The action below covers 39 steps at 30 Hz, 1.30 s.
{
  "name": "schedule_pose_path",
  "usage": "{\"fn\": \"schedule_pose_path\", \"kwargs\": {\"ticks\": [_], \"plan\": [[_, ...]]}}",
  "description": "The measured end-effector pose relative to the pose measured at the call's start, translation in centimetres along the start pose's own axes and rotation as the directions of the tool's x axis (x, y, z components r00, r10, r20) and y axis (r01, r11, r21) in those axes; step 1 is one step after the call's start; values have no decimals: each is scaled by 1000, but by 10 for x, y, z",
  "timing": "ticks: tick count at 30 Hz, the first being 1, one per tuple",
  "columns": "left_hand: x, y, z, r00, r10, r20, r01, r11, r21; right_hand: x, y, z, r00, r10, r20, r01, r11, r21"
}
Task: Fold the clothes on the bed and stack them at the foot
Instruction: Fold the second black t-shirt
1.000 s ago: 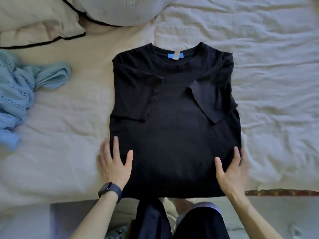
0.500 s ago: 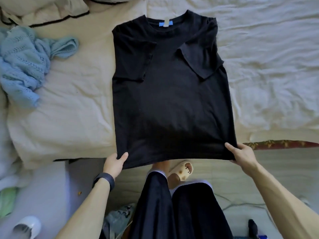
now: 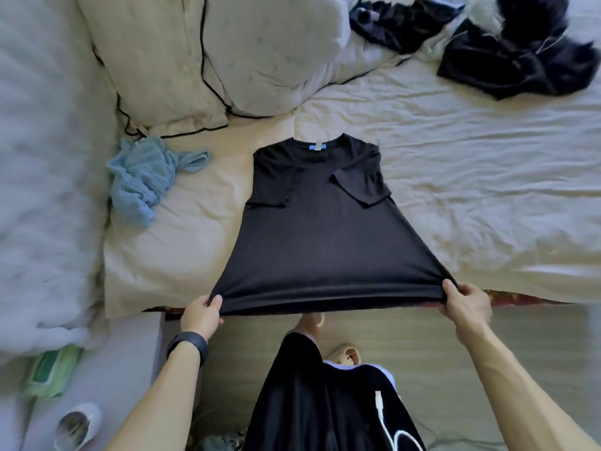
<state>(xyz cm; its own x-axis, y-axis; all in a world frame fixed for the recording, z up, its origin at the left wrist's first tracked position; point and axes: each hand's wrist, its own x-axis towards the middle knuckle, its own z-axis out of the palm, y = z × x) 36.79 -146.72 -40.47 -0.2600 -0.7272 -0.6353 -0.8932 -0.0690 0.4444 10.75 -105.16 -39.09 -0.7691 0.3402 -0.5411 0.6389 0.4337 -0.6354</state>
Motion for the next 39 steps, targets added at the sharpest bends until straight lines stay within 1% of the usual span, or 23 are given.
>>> {"fn": "schedule_pose_path", "kwargs": {"ticks": [2,5,8,10,12,15,18,20,21,23,25,26,28,29,30,33,37,39], "plan": [[-10,-7,-3,996,-83,17,84,993,-83,-9,3,-10,999,20,-25,-20,1000,11],[-26,-22,2,968,-241,73,250,952,-174,-26,22,-18,996,91,-13,-90,995,33],[-43,-39,5,948,-308,81,319,924,-212,-38,48,-25,981,193,18,-193,980,45],[-53,-48,2,955,-282,96,297,922,-248,-42,62,-31,966,250,57,-254,965,72],[-59,-50,-4,968,-227,108,250,915,-318,-44,68,-34,956,274,103,-284,953,106],[-55,-33,-13,977,-167,132,208,885,-417,-40,54,-33,934,291,209,-337,910,240],[-37,0,-19,969,-166,184,239,820,-519,-25,21,-26,891,303,337,-429,803,414],[-22,26,-23,954,-161,253,283,763,-581,-9,-3,-21,872,266,411,-452,758,469],[-13,39,-25,947,-146,287,294,754,-588,1,-15,-17,865,237,443,-452,752,479],[5,67,-28,943,-89,320,260,797,-546,21,-39,-6,862,169,478,-413,781,468],[24,95,-27,954,-24,300,157,891,-427,42,-61,12,873,111,475,-326,857,398],[34,108,-26,962,1,273,100,929,-357,52,-72,21,883,79,463,-255,908,333],[60,132,-22,975,57,215,2,964,-266,72,-93,43,898,3,440,-84,983,164],[75,145,-19,978,81,194,-32,970,-242,83,-103,54,905,-16,426,-29,995,99],[92,157,-16,978,100,181,-58,972,-226,94,-112,65,915,-17,403,-9,998,62],[146,189,-3,981,137,140,-107,973,-203,126,-139,100,940,-35,340,31,999,17],[214,220,30,992,112,55,-93,958,-272,176,-162,152,972,-58,226,77,994,-76],[245,231,49,995,96,22,-85,952,-294,201,-168,178,978,-84,193,104,990,-95]]}}
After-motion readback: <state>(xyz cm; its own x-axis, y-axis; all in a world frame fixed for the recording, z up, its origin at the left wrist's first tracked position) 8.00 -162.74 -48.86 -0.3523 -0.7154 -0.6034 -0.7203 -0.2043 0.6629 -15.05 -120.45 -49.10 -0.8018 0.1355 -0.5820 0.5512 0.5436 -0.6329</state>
